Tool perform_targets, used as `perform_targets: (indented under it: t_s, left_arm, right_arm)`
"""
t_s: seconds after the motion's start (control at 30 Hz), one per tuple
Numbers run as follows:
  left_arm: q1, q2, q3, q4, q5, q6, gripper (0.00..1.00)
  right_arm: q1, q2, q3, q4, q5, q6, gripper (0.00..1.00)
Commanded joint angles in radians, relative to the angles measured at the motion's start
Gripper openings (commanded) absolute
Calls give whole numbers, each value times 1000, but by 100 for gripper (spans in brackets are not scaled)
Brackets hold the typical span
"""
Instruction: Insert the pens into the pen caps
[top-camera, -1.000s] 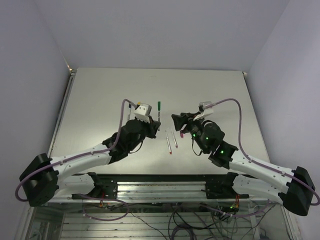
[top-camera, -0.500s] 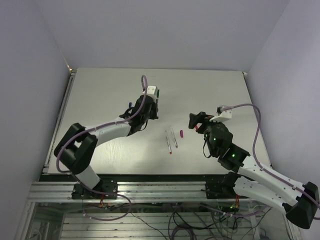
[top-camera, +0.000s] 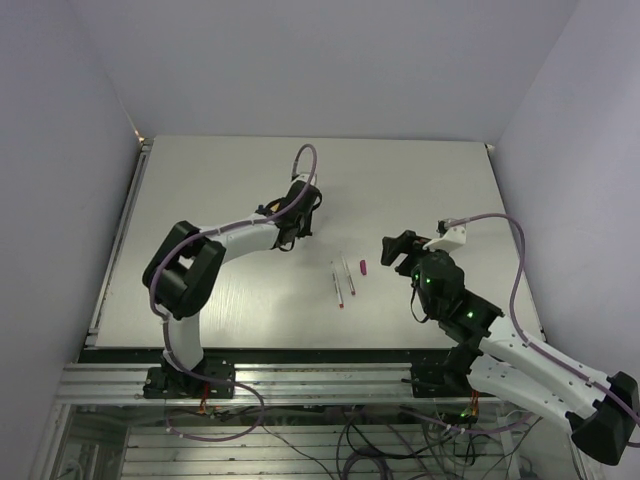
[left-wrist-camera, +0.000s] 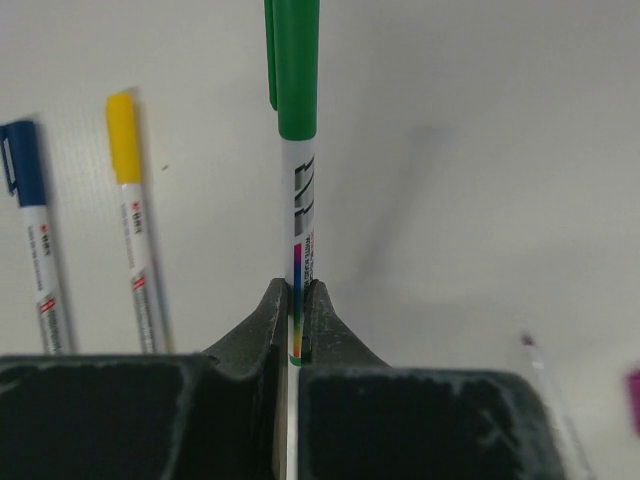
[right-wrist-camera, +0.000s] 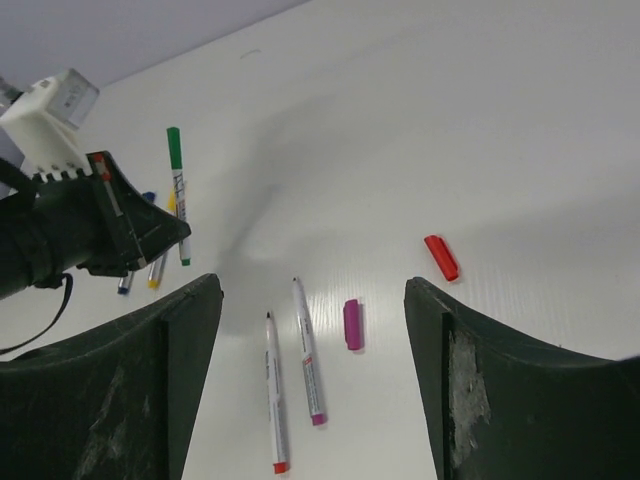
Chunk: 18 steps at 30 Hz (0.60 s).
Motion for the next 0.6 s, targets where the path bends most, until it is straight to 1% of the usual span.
perform_targets:
  t_s: [0.0,0.37,0.47,0.57]
  left_arm:
    - [51,59,59,-99,-13,22,7]
    - [118,141,100,-146,32,19,9]
    - [127,150,94,-135,69,10,13]
    - [130,162,96,-143,78,4,22]
  right_arm:
    - [-3,22,-1,-20,-24,42,74]
    - [-3,47,-14,-1,-51,74,72]
    - [-3,53,-13,1,-52,74,71]
    - [-3,60,-13,8,-55,74,71]
